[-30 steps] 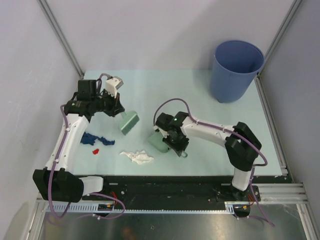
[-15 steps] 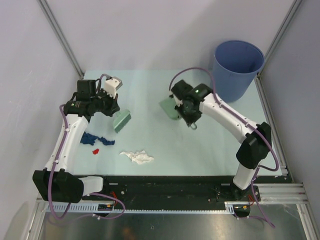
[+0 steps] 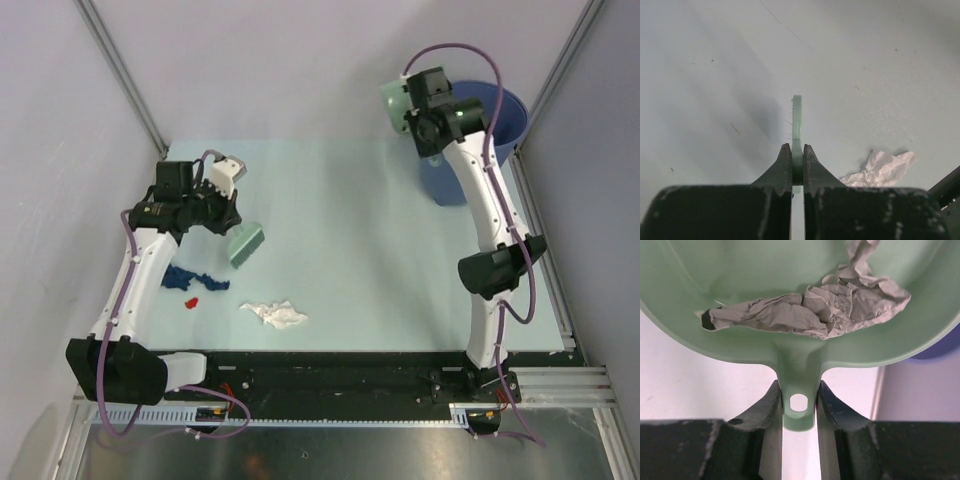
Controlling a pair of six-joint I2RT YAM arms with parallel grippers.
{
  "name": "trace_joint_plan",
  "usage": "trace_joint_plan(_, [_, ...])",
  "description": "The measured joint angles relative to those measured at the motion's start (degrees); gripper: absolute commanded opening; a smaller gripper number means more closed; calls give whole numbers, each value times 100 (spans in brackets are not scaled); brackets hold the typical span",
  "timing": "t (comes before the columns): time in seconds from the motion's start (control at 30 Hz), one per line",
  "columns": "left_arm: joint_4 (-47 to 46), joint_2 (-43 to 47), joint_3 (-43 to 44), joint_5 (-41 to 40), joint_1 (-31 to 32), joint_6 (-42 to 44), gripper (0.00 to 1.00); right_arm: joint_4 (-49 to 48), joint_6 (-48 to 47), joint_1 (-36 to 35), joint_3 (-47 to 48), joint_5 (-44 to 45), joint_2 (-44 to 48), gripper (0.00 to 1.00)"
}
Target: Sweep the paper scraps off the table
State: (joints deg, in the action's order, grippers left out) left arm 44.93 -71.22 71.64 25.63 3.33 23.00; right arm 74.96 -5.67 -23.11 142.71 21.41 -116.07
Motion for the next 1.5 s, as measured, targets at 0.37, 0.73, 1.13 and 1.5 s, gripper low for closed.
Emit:
trace_joint_plan(0.37, [31,-2,-120,4,0,13,0,-2553,-2074,1458,-1993,2109,857,0])
trace_joint_plan(0.73, [33,-2,-157,0,0,63,0,-9200,-8229,1580,-5324,2826,1386,5])
trace_joint_plan(1.13, [24,2,-181,2,0,105,0,-11479,-10515,1825,-5759,2570,1394,6])
trace_joint_plan(1.5, [44,9,-256,7,0,105,0,-5825,-5034,1860,-2326,2162,1346,0])
